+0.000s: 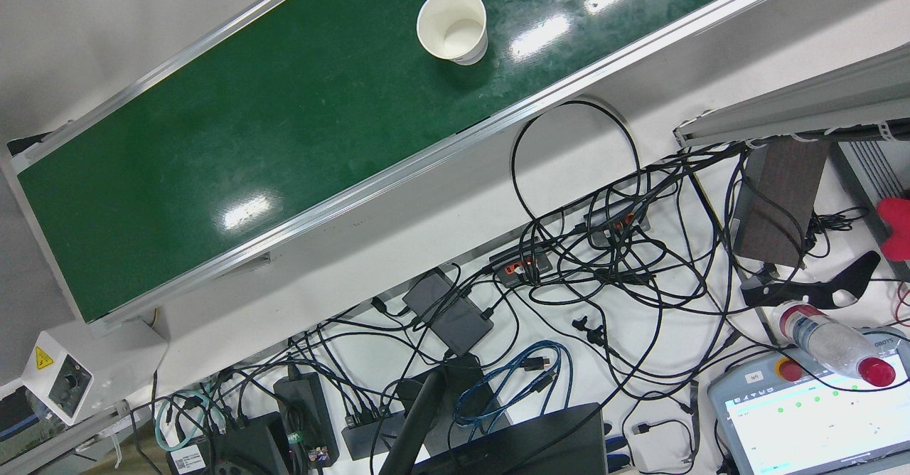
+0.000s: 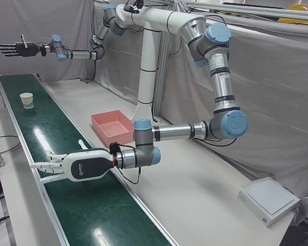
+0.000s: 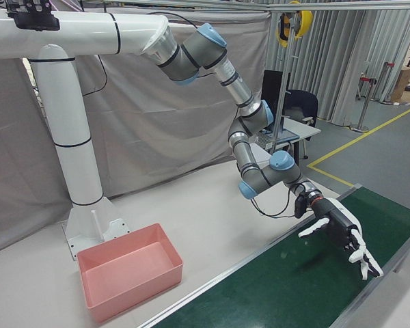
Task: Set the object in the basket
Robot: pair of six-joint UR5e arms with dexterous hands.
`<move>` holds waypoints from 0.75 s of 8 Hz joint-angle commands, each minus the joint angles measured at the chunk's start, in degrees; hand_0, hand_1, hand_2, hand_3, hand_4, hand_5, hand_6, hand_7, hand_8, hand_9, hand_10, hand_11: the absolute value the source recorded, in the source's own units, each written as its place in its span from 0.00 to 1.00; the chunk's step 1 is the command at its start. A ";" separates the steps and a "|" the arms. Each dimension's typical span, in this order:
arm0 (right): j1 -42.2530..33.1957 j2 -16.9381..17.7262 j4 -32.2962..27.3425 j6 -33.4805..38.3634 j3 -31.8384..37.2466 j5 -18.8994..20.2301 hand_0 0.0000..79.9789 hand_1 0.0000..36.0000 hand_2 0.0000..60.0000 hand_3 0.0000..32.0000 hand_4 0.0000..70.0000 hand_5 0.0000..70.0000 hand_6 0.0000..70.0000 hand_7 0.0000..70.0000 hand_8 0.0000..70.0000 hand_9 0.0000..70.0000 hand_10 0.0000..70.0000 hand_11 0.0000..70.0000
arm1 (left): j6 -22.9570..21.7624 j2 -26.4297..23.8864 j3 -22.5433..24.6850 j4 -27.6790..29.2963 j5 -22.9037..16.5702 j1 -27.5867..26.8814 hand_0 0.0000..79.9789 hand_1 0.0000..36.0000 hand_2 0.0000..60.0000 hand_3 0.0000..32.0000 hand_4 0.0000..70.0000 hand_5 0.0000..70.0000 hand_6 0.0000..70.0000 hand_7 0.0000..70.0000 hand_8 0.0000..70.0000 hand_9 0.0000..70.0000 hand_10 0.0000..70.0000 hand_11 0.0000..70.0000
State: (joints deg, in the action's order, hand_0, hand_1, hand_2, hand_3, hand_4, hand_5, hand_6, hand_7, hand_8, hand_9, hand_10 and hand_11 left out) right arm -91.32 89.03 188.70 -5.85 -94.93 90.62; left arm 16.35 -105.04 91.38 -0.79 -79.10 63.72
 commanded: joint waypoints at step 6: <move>0.00 0.00 0.00 -0.03 0.01 0.00 0.00 0.00 0.00 0.00 0.00 0.00 0.00 0.00 0.00 0.00 0.00 0.00 | 1.40 -2.98 -0.85 -1.76 1.32 -0.61 0.81 0.69 0.02 0.00 0.28 0.51 0.11 0.10 0.18 0.27 0.00 0.01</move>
State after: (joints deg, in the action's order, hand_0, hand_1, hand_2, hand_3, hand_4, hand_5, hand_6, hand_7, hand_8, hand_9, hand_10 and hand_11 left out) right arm -91.32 89.03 188.70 -5.86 -94.92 90.62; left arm 17.45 -107.83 90.73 -2.36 -77.90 63.18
